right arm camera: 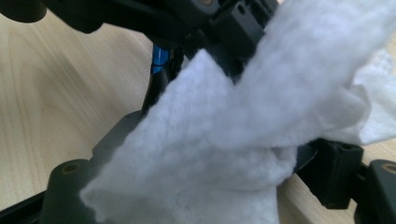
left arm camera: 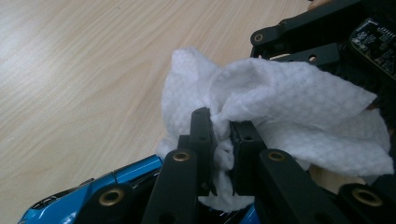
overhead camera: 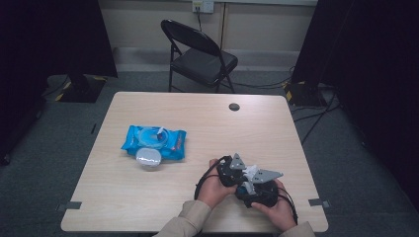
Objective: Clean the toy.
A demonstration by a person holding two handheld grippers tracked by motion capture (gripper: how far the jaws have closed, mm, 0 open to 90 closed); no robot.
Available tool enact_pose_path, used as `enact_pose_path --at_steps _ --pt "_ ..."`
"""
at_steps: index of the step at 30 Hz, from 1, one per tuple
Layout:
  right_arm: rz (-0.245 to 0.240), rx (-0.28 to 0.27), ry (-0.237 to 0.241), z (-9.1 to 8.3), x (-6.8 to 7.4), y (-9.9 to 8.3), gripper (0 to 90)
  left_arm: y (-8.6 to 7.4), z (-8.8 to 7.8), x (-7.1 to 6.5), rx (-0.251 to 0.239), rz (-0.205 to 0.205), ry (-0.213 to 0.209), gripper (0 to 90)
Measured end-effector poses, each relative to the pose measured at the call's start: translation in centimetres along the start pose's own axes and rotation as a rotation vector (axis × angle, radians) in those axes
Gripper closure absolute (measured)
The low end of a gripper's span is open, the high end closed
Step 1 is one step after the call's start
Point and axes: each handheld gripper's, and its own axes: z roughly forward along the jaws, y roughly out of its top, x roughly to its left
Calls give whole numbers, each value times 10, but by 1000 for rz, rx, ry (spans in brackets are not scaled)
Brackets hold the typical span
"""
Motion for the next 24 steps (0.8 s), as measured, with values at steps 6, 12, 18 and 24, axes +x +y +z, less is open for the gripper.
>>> enact_pose_path --at_steps 6,12,18,24 --pt "1 0 0 0 0 0 243 -2 -2 5 -10 8 -6 808" --pt "0 0 0 0 0 0 243 -5 -6 12 -28 -17 14 797" --pt "0 0 -1 0 0 0 242 -7 -12 20 -36 -31 41 796" --pt "1 0 0 0 0 0 242 -12 -16 28 -58 -60 67 796"
